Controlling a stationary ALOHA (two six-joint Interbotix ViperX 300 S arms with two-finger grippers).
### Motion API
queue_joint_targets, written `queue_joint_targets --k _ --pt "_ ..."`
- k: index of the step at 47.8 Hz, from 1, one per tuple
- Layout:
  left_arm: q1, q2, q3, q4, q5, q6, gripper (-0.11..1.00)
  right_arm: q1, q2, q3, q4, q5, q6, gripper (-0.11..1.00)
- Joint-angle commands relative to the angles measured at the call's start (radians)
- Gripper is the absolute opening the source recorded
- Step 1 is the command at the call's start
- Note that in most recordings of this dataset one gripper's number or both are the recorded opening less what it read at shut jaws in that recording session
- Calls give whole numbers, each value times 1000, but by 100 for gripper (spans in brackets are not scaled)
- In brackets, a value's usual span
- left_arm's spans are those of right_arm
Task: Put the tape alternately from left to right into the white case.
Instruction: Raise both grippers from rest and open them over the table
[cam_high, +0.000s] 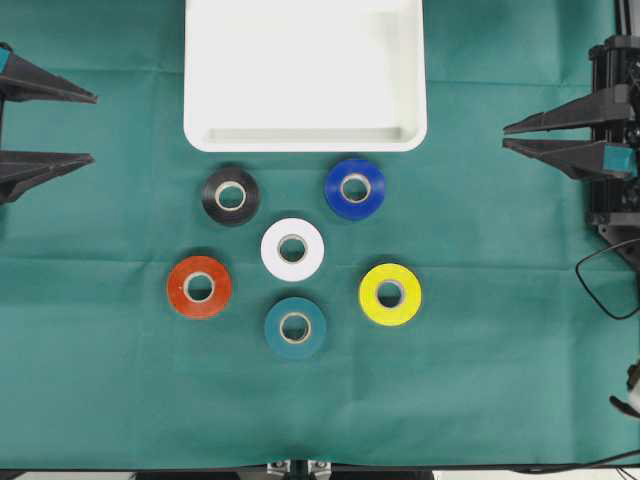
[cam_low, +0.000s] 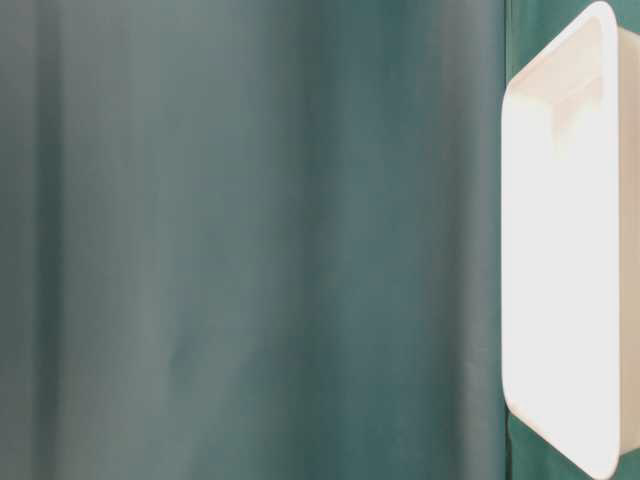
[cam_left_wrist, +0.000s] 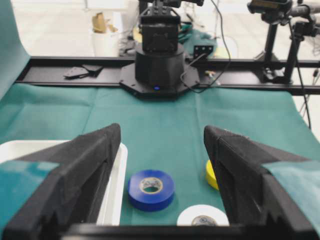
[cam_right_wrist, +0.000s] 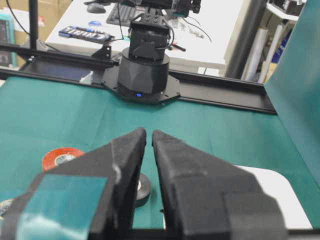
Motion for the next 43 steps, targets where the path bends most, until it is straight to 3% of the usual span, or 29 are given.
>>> queue_joint_targets --k 1,3,9,15,43 --pt "-5 -2 -8 -20 5 2 24 -2 8 -8 0 -11 -2 24" --pt "-3 -3 -5 -20 6 -2 22 -5 8 3 0 -21 -3 22" --pt "-5 -6 3 -21 9 -6 -1 -21 6 38 0 -69 -2 1" --pt "-5 -5 3 -21 37 -8 -10 -25 6 60 -5 -124 -6 0" --pt "-5 14 11 -23 71 -15 -8 -23 127 11 -21 -123 0 0"
